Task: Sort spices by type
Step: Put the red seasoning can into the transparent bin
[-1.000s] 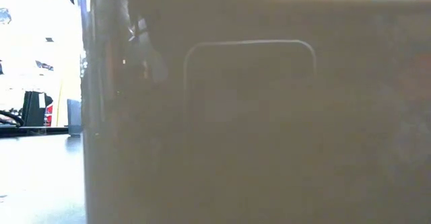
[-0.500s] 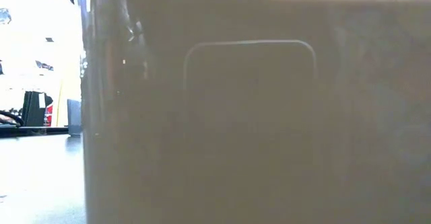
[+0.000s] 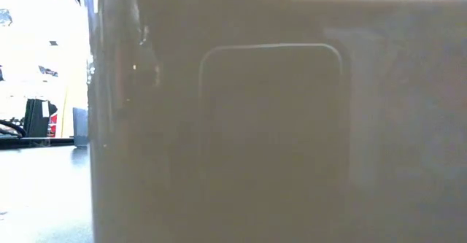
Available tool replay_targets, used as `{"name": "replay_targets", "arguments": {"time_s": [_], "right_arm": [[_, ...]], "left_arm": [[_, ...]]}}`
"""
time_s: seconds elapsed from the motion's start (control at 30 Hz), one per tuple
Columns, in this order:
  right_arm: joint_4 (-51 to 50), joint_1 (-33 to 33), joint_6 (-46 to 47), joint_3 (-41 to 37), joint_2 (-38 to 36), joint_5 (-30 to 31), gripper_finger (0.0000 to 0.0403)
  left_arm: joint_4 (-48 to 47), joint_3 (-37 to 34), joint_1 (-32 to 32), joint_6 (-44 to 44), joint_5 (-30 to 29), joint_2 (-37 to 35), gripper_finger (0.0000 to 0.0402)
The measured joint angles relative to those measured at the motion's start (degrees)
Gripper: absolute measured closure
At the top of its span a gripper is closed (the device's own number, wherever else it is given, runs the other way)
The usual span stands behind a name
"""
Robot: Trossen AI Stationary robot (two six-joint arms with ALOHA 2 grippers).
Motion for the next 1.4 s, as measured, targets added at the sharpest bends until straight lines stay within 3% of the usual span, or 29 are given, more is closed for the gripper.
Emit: {"name": "replay_targets", "arguments": {"time_s": [0.27, 0.57, 0.93, 1.4], "right_arm": [[11.6, 4.2, 2.0, -12.9, 0.1, 3.2, 0.0163], [23.9, 5.6, -0.8, -22.2, 0.1, 7.3, 0.0163], [27.9, 5.7, -2.4, -27.8, 0.1, 7.2, 0.0163], [29.4, 8.2, -3.6, -26.8, 5.1, 7.4, 0.0163]], "left_arm": [[-2.5, 0.0, 0.0, 0.4, 0.0, 0.0, 0.0054], [-2.4, 0.0, 0.0, 0.7, 0.0, 0.0, 0.0054], [-2.3, 0.0, 0.0, 0.6, 0.0, 0.0, 0.0054], [-2.2, 0.0, 0.0, 0.6, -0.3, 0.0, 0.0054]]}}
